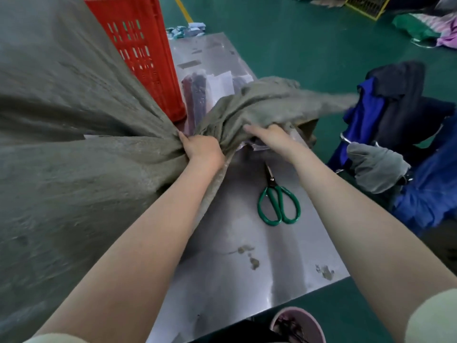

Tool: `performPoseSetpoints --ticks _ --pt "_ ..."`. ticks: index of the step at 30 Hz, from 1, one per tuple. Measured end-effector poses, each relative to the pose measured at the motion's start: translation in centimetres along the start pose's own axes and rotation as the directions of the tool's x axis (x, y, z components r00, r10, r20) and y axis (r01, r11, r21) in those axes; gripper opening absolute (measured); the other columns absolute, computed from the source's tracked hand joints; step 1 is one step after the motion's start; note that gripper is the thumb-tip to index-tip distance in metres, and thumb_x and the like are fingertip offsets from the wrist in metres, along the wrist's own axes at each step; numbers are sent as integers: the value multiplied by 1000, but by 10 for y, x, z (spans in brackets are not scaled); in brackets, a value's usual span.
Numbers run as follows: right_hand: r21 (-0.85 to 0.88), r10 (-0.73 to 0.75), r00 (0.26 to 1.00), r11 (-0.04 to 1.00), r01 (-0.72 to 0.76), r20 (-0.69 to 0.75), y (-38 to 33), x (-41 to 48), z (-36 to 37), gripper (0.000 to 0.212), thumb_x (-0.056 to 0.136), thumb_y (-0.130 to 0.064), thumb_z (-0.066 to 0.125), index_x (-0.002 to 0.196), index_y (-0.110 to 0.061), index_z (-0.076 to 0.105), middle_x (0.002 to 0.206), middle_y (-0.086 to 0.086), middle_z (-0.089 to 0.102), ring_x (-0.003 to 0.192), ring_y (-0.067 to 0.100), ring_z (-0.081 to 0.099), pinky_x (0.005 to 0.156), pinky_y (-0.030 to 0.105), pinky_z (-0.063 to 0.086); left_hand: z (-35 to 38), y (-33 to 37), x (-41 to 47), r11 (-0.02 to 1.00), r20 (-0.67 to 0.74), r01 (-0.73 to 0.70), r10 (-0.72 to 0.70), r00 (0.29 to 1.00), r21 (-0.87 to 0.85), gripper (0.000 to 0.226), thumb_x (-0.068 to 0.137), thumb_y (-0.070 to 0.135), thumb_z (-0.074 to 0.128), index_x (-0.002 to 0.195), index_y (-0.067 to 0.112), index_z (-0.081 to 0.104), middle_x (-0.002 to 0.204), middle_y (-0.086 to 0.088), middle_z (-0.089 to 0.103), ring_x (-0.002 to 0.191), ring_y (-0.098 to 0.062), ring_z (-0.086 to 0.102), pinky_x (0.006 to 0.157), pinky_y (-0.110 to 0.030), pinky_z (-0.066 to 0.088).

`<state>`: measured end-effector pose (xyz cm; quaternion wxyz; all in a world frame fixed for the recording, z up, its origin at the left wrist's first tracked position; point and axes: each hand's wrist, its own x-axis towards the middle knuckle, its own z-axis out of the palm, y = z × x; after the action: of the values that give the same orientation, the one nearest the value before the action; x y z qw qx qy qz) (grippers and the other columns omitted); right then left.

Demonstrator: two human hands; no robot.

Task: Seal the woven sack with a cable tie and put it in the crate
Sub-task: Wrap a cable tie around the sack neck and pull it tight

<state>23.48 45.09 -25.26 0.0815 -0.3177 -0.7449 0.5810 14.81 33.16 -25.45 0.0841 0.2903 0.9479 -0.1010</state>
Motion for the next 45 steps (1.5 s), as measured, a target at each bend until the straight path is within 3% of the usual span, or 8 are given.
performPoseSetpoints --ticks 3,9,13,16,19,24,30,45 --pt "-4 -38 996 999 38 -75 -19 16 2 42 94 -24 51 119 9 57 110 21 64 80 20 57 46 4 40 -1 -1 2 999 43 33 -34 998 25 59 90 51 43 132 10 52 141 -15 49 134 -33 41 118 -51 7" --pt "-171 16 997 985 -29 -78 -18 44 16 40 93 -23 52 119 6 56 115 14 62 98 25 61 81 28 46 21 5 0 981 -343 -88 23 939 -176 96 77 34 67 151 11 10 151 -26 25 139 -41 29 117 -55 12" --pt "-398 38 985 912 -103 -168 -2 53 20 29 94 -15 45 116 1 57 119 20 59 113 29 55 84 30 42 24 21 13 862 -614 -506 390 687 -19 69 58 0 71 123 11 50 126 -23 58 117 -41 58 101 -52 43" --pt "-192 78 992 977 -97 -102 2 58 18 6 86 -5 47 81 -8 50 82 5 52 83 18 49 60 17 39 19 29 22 848 -396 -508 420 817 -148 61 84 7 52 142 11 35 145 -10 46 138 -25 40 116 -39 23" --pt "-37 114 993 993 -115 -29 11 63 9 32 68 -5 51 100 -4 42 91 9 52 86 21 50 67 27 41 23 28 37 896 -263 -442 415 871 -50 57 93 21 40 148 19 25 154 -7 31 146 -21 23 118 -37 10" --pt "-735 49 998 678 4 50 41 71 -3 25 89 -23 46 112 -19 54 132 12 52 121 31 49 97 42 44 13 32 56 946 -166 -325 321 932 6 52 97 33 34 148 35 22 160 -10 11 148 -28 9 120 -46 3" --pt "-926 -67 997 378 -8 -36 60 61 -8 33 93 -23 39 119 -17 59 132 7 47 124 29 41 100 43 31 14 41 69 971 -27 -187 193 981 151 53 96 34 35 148 29 25 158 -11 8 145 -32 9 118 -50 6" --pt "-871 -57 961 440 -218 -270 73 62 -8 29 91 -12 45 115 -6 61 125 17 57 118 35 51 104 45 35 31 62 56 948 -421 -317 273 865 -37 46 72 4 58 118 10 51 129 -18 47 122 -36 44 112 -58 20"
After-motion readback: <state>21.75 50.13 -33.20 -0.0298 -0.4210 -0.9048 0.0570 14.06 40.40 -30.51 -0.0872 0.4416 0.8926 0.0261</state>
